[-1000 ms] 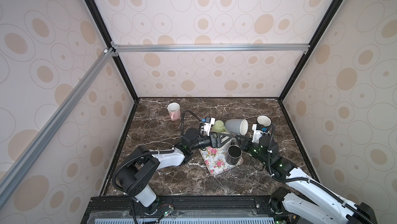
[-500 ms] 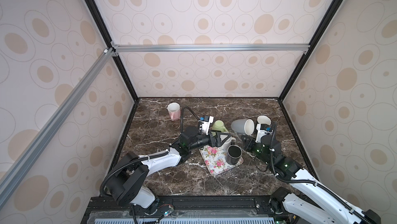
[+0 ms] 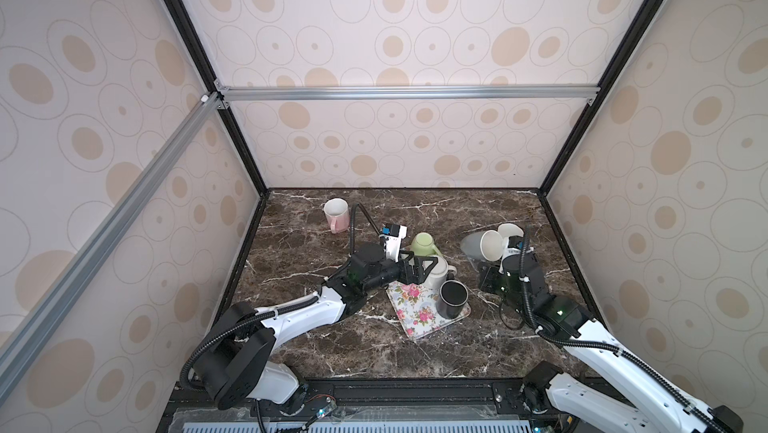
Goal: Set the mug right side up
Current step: 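Open the left gripper off the grey mug's handle while the right gripper holds it, then carry the upright grey mug with the right gripper beside the teal mug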
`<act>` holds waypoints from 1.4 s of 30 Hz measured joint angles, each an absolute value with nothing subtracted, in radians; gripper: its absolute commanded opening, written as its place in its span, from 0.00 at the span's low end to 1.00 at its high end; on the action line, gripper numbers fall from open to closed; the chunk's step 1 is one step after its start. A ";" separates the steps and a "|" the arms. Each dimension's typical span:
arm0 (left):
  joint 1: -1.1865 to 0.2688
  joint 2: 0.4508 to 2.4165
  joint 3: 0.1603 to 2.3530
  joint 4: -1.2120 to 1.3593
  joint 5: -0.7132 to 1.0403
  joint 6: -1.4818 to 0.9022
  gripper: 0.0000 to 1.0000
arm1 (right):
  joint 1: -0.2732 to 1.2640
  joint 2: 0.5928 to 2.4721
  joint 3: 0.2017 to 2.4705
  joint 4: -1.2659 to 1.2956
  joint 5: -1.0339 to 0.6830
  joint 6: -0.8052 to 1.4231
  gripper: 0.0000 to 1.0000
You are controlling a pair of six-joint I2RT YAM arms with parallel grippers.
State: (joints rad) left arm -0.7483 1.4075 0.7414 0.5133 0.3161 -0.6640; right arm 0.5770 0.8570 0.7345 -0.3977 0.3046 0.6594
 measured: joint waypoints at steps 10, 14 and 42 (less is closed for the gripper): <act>-0.748 1.328 0.707 0.465 0.197 -0.591 0.98 | 0.577 0.979 0.822 -0.490 0.330 0.617 0.00; -0.748 1.291 0.669 0.461 0.145 -0.562 0.98 | 0.577 1.034 0.851 -0.506 0.334 0.604 0.00; -0.748 1.113 0.427 0.509 -0.052 -0.472 0.98 | 0.505 1.425 1.102 -0.554 0.369 0.578 0.00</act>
